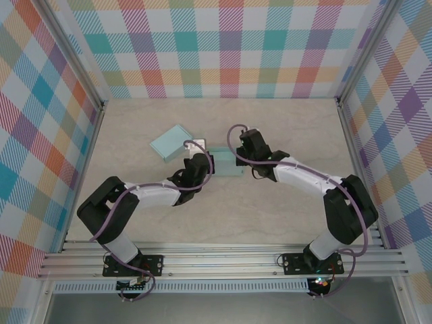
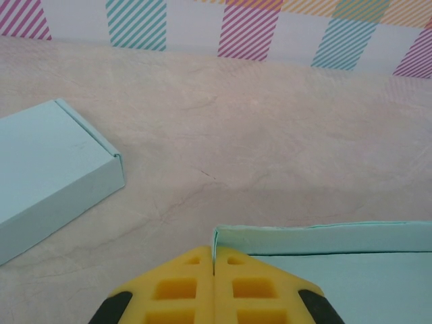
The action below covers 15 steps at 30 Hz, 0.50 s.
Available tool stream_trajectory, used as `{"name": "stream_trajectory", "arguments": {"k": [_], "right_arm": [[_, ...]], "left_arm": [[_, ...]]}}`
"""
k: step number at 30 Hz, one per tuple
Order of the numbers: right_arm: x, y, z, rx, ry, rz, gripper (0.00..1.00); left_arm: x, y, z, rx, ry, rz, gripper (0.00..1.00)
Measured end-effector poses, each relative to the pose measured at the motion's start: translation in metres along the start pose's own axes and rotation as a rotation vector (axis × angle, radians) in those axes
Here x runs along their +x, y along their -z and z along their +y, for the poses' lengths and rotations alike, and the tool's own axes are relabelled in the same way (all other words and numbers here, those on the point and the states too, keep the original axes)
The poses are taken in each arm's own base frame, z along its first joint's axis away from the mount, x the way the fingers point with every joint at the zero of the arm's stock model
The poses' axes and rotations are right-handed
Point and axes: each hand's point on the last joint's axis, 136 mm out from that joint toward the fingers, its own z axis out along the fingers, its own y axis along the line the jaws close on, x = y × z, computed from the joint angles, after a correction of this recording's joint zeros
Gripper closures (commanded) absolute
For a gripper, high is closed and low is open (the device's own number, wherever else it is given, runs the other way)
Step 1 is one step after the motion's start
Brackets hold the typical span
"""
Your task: Fold the paper box
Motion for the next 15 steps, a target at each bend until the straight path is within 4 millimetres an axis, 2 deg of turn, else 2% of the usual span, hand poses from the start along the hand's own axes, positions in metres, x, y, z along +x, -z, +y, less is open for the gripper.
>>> {"name": "stream_trajectory", "arguments": {"k": [13, 15], "right_arm": [[0.011, 0.004, 0.003, -0.002, 0.026, -0.156, 1.0], [0.013, 0.004, 0.004, -0.007, 0.025, -0.171, 1.0]], "left_arm": [[0.007, 0.013, 0.003, 0.023, 0.029, -0.054, 1.0], [0.008, 0.017, 0.004, 0.029, 0.031, -0.052, 0.98]]}}
